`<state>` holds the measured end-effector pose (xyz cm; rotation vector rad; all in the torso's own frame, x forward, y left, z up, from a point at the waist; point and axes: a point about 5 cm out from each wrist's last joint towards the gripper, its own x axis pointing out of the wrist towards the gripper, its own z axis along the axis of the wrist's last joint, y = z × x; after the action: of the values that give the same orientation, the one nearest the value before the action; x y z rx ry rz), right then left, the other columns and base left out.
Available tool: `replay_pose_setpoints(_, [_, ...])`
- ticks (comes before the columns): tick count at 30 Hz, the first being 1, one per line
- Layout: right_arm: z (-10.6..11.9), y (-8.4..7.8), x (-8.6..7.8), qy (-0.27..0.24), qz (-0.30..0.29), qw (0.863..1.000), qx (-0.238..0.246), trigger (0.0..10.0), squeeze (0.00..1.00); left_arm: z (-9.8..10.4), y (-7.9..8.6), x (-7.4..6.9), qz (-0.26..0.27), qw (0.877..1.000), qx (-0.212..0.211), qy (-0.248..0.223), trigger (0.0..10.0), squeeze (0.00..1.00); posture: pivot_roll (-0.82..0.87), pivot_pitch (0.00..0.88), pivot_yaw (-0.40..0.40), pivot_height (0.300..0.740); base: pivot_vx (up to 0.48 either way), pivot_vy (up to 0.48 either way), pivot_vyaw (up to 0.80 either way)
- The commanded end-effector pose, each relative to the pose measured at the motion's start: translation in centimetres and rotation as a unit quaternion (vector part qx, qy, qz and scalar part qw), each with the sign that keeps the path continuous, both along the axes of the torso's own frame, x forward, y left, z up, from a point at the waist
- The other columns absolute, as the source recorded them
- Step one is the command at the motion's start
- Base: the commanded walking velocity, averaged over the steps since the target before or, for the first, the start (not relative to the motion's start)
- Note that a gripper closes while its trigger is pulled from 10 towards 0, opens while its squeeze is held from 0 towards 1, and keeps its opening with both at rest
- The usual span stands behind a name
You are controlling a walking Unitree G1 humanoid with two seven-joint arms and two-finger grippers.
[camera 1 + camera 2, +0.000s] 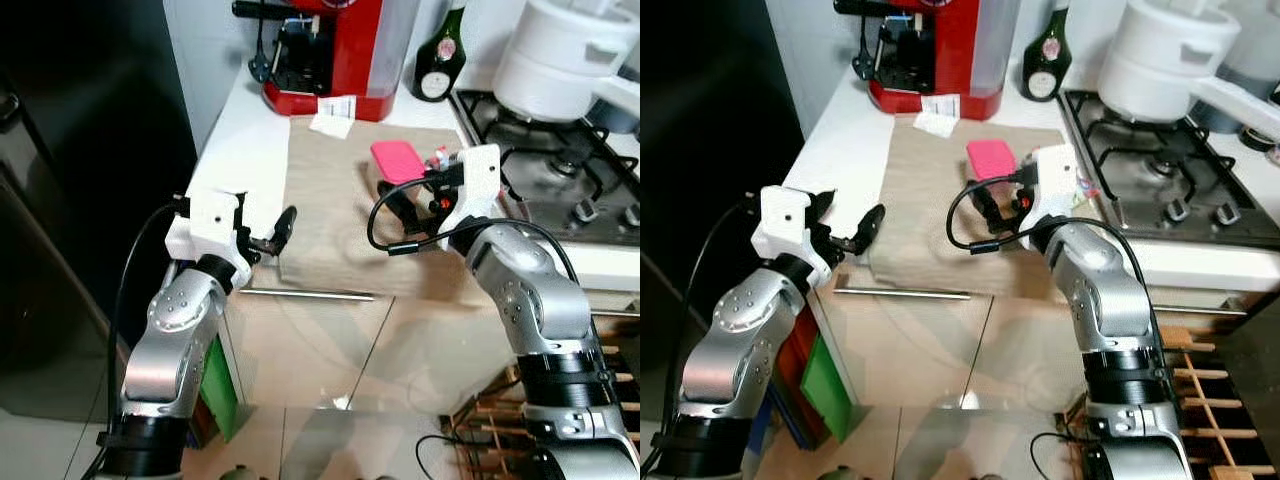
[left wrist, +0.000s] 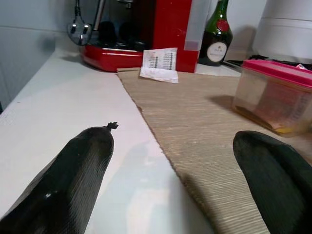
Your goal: Restocking fridge
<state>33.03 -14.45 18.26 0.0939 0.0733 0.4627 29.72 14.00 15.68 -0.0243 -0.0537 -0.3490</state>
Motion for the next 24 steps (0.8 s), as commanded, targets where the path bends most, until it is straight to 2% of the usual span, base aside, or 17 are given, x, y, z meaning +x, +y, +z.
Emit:
replay_pose_setpoints(1, [-0.2,-0.1,-0.2,0.011,0.003,1.000,0.003,10.0,0.00,0.1,-0.2,-0.1,-0.003,1.000,0.007,-0.001,10.0,0.00,0.10,0.000,-0.056,0.740,0.000,0.000,0.00])
replay_pose_setpoints(7, [0.2,-1.3,-0.1,0.003,-0.025,1.000,-0.011,10.0,0.00,0.2,-0.3,0.0,-0.004,1.000,0.007,-0.002,10.0,0.00,0.10,0.000,-0.055,0.740,0.000,0.000,0.00])
replay_pose_setpoints(10, [0.7,-1.8,0.1,-0.010,-0.060,0.998,-0.026,10.0,0.00,0.2,-0.3,0.0,-0.005,1.000,0.008,-0.003,10.0,0.00,0.10,0.000,-0.056,0.740,0.000,0.000,0.00])
replay_pose_setpoints(16, [0.1,-0.8,0.2,0.006,-0.059,0.998,-0.009,10.0,0.00,0.2,-0.5,0.0,-0.007,1.000,0.006,-0.004,10.0,0.00,0.10,0.000,-0.056,0.740,0.000,0.000,0.00])
replay_pose_setpoints(20, [-0.3,0.7,0.0,0.025,-0.042,0.998,0.025,10.0,0.00,0.2,-0.6,0.0,-0.009,1.000,0.005,-0.004,10.0,0.00,0.10,0.000,-0.055,0.740,0.000,0.000,0.00])
replay_pose_setpoints(24, [-0.3,1.1,0.0,0.029,-0.038,0.998,0.031,10.0,0.00,0.3,-0.5,0.0,-0.009,1.000,0.006,-0.004,10.0,0.00,0.10,0.000,-0.054,0.740,0.000,0.000,0.00])
